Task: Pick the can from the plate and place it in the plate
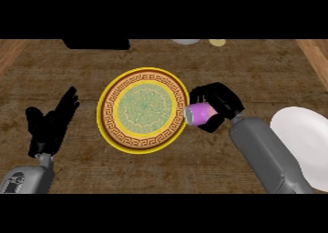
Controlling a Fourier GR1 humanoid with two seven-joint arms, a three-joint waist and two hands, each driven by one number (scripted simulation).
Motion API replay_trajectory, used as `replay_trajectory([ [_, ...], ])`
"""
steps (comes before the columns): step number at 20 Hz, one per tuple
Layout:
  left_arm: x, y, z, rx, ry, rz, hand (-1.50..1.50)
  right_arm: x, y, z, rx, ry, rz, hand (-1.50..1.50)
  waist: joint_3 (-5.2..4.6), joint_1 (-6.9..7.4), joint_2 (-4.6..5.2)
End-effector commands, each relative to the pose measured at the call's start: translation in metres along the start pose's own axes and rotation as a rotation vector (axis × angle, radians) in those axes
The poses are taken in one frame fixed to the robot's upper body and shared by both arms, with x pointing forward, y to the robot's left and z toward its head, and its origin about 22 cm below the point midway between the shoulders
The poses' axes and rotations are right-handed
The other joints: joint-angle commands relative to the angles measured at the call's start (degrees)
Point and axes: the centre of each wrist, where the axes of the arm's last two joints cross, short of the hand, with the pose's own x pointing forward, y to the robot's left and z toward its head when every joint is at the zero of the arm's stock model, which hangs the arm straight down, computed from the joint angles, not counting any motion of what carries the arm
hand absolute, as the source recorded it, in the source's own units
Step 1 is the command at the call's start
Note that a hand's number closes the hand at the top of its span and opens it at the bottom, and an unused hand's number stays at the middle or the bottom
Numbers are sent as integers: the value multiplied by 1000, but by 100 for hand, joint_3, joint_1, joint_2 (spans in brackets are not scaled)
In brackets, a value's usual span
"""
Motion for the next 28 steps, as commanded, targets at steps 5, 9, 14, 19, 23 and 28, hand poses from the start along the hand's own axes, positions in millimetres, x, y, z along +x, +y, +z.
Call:
replay_trajectory([
  [5,-3,2,0,3,9,4,0,97,-15,-53,-470,177,15,150,46,-3,-16],
  [9,10,0,-6,-7,-13,0,0,119,-13,-56,-570,352,-24,150,69,109,94],
  [14,7,-7,-9,-17,-22,6,0,161,-9,-56,-684,503,-75,150,77,96,186],
  [19,8,-10,0,2,-18,16,0,196,5,-51,-732,632,-12,150,91,71,235],
  [23,20,-8,-8,7,-38,9,0,203,13,-48,-719,680,52,150,96,29,286],
  [28,4,-4,-4,9,-18,16,0,183,11,-46,-554,754,84,150,97,-29,296],
])
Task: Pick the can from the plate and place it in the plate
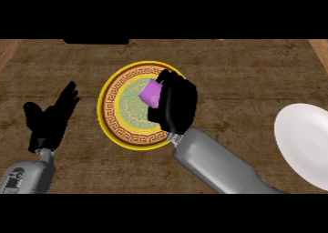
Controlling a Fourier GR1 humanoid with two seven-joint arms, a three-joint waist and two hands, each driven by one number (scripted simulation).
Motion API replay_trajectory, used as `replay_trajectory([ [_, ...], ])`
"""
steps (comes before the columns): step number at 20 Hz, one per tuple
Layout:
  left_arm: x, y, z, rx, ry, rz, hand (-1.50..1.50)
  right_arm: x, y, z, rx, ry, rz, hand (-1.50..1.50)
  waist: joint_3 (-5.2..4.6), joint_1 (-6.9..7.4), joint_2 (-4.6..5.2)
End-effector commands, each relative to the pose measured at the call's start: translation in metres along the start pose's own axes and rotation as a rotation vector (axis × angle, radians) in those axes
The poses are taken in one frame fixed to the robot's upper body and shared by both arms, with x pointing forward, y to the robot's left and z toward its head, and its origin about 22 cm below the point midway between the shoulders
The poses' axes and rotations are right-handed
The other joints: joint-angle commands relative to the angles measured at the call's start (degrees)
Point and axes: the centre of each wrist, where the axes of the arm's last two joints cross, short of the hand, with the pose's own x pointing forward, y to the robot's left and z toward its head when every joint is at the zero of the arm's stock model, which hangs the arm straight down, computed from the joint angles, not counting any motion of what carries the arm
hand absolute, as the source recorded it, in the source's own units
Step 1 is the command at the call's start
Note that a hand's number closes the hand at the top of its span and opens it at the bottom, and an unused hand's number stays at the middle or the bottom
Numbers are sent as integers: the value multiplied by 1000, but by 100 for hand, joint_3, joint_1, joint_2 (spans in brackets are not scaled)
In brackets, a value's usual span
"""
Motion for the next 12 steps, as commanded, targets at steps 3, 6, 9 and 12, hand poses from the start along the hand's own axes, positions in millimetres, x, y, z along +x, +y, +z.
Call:
replay_trajectory([
  [3,1,-5,-1,-3,-35,9,0,-30,11,9,151,220,-111,150,7,-37,38],
  [6,-16,7,6,22,-16,-7,0,-34,15,7,254,218,-106,-150,4,4,38],
  [9,-3,-1,10,-6,-7,9,0,-53,28,-1,243,113,-135,-150,6,12,33],
  [12,0,-1,12,6,-26,-9,0,-49,15,2,131,4,-153,-150,6,-40,16],
])
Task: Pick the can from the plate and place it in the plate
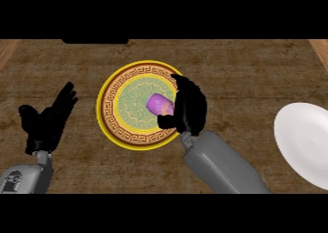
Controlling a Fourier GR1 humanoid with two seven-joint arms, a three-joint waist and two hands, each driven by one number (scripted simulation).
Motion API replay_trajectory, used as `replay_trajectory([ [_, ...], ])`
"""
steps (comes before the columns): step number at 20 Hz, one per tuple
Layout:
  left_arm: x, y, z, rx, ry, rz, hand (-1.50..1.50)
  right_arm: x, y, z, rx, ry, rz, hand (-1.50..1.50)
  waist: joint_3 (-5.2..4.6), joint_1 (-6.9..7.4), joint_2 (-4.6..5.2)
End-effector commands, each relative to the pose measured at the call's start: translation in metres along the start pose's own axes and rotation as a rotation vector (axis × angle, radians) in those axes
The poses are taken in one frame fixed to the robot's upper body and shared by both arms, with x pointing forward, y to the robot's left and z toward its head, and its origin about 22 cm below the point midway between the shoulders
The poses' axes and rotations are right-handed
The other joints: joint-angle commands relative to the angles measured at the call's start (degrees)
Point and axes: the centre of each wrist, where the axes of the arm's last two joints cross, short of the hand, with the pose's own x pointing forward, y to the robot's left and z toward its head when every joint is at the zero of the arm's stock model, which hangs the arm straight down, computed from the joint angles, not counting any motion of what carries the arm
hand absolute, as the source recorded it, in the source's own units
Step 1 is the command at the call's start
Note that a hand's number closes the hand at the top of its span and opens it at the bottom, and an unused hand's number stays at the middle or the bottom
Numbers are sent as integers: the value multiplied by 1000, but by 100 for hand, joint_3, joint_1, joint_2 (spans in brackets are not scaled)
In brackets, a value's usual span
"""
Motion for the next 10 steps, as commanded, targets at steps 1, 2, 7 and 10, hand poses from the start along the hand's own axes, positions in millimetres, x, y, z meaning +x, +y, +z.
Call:
replay_trajectory([
  [1,3,13,-10,19,1,-2,0,7,-15,1,-72,-125,-64,-150,-2,-54,-6],
  [2,5,1,0,-4,-1,-4,0,19,-11,6,-104,-169,-113,-150,1,10,-8],
  [7,-1,1,4,11,4,-7,0,43,-35,23,-151,-306,-379,-150,5,72,-7],
  [10,1,-2,-4,-3,-5,7,0,48,-56,38,-150,-250,-504,-150,1,-43,-26],
])
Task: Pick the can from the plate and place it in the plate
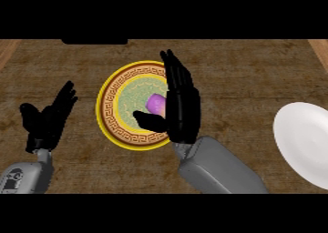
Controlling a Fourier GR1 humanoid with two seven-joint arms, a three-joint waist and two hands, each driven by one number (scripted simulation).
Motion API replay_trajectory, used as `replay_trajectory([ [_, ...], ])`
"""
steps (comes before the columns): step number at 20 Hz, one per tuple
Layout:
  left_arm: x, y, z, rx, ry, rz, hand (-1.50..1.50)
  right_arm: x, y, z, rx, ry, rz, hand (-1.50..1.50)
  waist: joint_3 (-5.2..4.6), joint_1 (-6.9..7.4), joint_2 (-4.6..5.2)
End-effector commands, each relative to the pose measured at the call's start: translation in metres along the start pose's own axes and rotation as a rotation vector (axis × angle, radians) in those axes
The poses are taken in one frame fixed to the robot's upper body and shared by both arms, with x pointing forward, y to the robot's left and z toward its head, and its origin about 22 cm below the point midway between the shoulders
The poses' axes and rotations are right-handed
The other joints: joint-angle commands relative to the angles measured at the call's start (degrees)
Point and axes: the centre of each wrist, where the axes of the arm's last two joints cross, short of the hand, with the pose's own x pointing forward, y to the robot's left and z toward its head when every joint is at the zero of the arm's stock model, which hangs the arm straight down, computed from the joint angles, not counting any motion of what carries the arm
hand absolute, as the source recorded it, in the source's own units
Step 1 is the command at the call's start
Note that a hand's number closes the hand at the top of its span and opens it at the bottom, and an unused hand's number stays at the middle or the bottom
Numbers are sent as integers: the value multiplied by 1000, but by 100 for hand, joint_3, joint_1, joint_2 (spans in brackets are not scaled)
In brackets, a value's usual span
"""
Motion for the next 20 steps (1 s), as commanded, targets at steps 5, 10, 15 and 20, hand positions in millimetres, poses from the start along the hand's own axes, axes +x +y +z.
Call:
replay_trajectory([
  [5,-1,13,3,1,14,4,0,14,-37,16,39,205,-370,-150,5,21,7],
  [10,1,-4,11,-12,5,9,0,-29,-44,13,47,192,-419,-150,3,26,16],
  [15,-9,6,-3,11,8,12,0,-47,-54,35,49,139,-402,-150,-1,-24,10],
  [20,-8,0,-3,9,6,-7,0,-69,-81,37,51,137,-363,-150,-1,-34,7],
])
